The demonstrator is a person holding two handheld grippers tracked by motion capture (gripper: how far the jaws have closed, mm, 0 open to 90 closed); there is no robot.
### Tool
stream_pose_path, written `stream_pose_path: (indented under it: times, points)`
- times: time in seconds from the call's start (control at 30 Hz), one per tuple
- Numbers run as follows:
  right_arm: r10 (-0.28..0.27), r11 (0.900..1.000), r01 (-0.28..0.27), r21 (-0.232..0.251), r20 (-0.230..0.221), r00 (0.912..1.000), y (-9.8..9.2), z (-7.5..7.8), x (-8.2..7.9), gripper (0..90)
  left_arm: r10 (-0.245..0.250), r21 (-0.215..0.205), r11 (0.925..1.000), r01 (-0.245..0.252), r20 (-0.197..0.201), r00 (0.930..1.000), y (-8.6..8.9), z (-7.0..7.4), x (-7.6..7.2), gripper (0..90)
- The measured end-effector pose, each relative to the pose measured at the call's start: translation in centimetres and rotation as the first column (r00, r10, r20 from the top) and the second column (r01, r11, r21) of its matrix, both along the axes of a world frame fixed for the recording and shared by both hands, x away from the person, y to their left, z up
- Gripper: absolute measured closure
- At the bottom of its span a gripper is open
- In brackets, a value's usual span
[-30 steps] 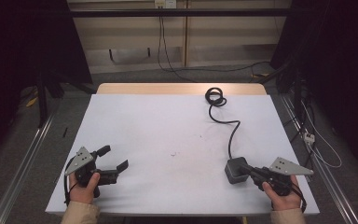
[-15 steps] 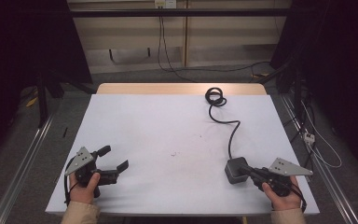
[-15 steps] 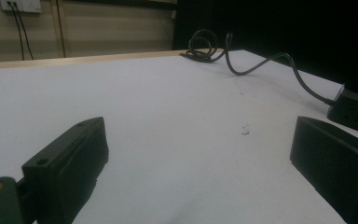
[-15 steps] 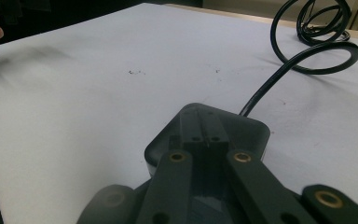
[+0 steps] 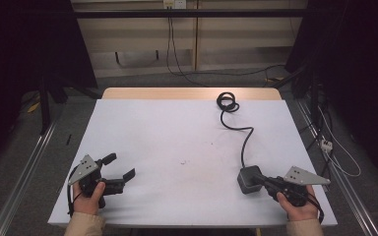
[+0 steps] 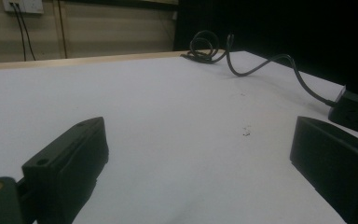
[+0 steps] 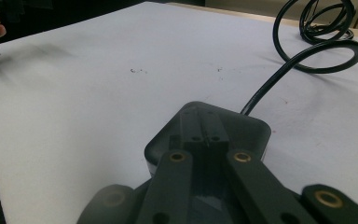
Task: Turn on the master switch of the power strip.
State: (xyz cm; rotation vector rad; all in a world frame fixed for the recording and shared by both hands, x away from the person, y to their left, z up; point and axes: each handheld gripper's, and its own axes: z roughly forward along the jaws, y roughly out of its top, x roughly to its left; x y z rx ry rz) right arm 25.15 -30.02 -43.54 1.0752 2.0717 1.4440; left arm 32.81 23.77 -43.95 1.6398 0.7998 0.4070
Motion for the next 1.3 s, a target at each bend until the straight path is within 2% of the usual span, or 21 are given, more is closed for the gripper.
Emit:
stream_pose_path:
  times: [1.3]
  points:
    - [-0.003, 1.0, 0.002, -0.005, -0.012, 0.9999, 0.04, 0.01, 0.04, 90.0, 0.005, 0.001, 1.0, -0.005, 0.0, 1.0, 0.02, 0.0, -0.06, 3.9]
